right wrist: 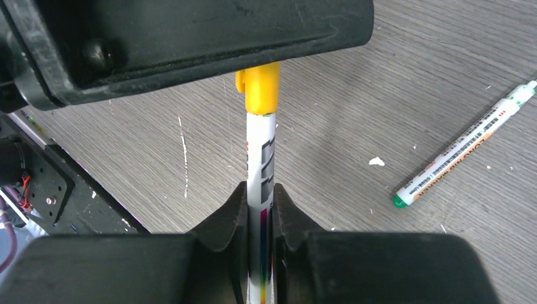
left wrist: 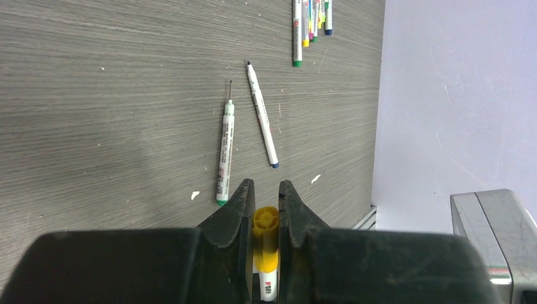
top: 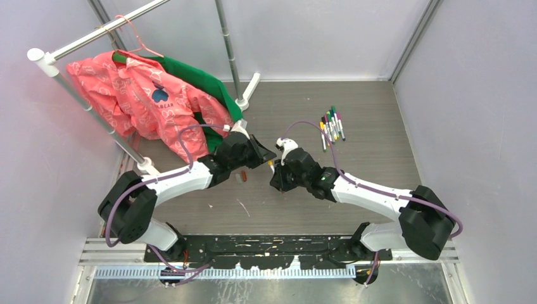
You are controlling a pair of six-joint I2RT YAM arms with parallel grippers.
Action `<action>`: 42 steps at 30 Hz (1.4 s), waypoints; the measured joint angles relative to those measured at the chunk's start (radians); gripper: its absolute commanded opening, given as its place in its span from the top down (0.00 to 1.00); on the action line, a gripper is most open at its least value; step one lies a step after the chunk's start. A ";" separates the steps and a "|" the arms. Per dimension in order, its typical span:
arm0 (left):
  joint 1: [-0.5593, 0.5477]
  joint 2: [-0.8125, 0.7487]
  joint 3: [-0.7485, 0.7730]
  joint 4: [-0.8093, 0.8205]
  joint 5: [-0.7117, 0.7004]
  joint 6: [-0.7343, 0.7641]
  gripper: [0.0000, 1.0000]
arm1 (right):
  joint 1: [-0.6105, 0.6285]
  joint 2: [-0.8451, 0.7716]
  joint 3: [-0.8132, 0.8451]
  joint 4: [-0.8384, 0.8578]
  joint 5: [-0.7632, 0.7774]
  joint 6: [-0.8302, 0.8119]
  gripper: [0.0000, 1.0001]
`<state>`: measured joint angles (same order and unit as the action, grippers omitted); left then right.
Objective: Open the pen caps
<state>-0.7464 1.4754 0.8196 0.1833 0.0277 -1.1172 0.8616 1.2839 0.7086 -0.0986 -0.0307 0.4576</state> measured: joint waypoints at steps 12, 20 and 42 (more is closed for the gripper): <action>0.025 0.100 0.069 -0.044 0.046 -0.011 1.00 | -0.009 -0.002 -0.068 0.066 0.027 0.023 0.99; 0.090 0.121 0.126 -0.106 0.151 -0.031 1.00 | -0.013 -0.019 -0.090 0.159 0.056 0.040 0.99; 0.299 0.147 0.129 -0.042 0.189 -0.063 1.00 | 0.013 -0.039 -0.112 -0.069 0.148 0.026 0.99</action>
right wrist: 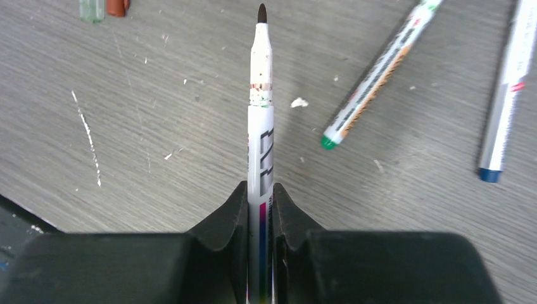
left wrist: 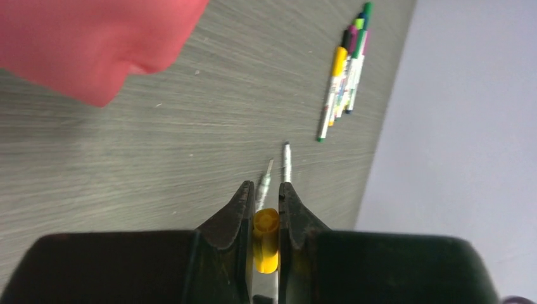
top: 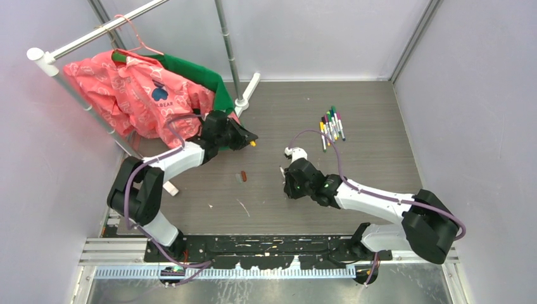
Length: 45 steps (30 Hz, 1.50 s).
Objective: Open the pen caps
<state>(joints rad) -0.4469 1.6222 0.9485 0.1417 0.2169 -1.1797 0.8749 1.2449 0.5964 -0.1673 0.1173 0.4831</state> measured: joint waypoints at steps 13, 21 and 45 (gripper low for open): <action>-0.144 -0.064 0.129 -0.485 -0.271 0.357 1.00 | -0.002 0.019 0.106 -0.104 0.253 -0.003 0.97; -0.221 0.032 0.215 -0.616 -0.376 0.439 1.00 | -0.035 0.088 0.116 -0.138 0.316 0.017 0.96; -0.240 0.164 0.232 -0.679 -0.411 0.451 0.79 | -0.126 0.248 0.129 -0.129 0.286 0.025 0.75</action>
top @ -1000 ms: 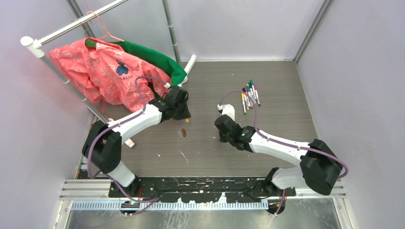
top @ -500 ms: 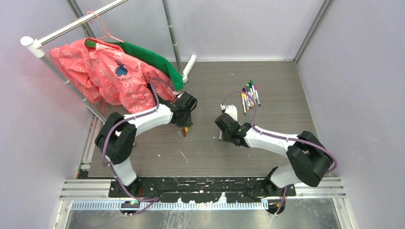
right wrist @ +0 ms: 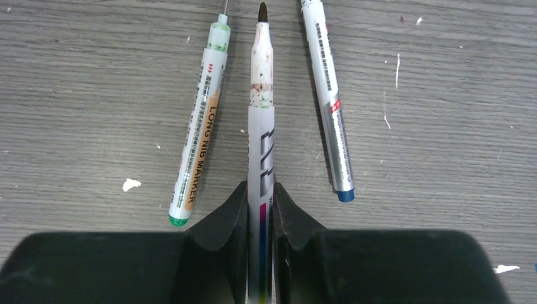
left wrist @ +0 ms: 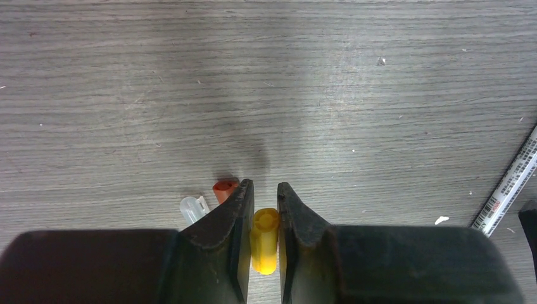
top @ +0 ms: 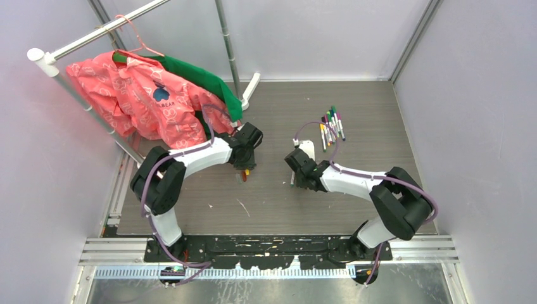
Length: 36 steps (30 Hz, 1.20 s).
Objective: Open the pen caps
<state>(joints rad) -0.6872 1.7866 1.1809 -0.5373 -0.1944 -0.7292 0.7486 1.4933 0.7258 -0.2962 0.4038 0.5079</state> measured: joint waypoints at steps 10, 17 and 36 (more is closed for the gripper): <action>0.000 0.011 0.014 -0.007 0.000 -0.004 0.77 | -0.012 0.018 0.013 0.010 -0.009 0.000 0.69; 0.000 0.011 0.014 -0.008 0.000 -0.006 0.76 | -0.018 0.019 0.017 0.011 -0.015 0.000 0.68; 0.000 -0.068 0.059 -0.021 -0.002 -0.020 0.31 | -0.118 -0.101 0.169 -0.081 0.017 -0.048 0.53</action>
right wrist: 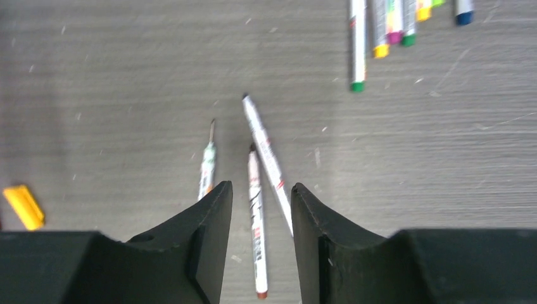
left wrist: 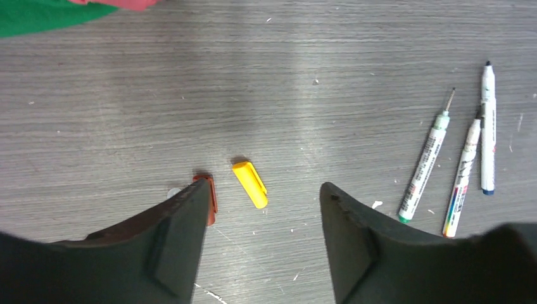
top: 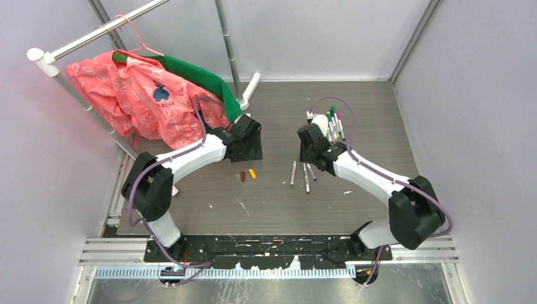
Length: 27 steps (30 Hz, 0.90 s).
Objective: Open the pen caps
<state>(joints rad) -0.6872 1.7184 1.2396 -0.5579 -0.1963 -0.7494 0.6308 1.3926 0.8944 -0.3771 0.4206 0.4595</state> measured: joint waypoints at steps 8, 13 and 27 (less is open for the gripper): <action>0.000 -0.074 -0.021 0.051 0.006 0.002 0.16 | -0.210 0.125 0.118 0.010 -0.035 -0.068 0.47; 0.000 -0.121 -0.077 0.101 0.004 -0.002 0.16 | -0.304 0.229 0.166 0.031 -0.071 -0.091 0.47; 0.000 -0.135 -0.109 0.172 -0.007 -0.005 0.17 | -0.340 0.430 0.286 0.065 -0.131 -0.117 0.48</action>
<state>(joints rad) -0.6872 1.5837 1.1309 -0.3855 -0.2031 -0.7547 0.2909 1.8229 1.1805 -0.3122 0.2893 0.3424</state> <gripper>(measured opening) 0.835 0.528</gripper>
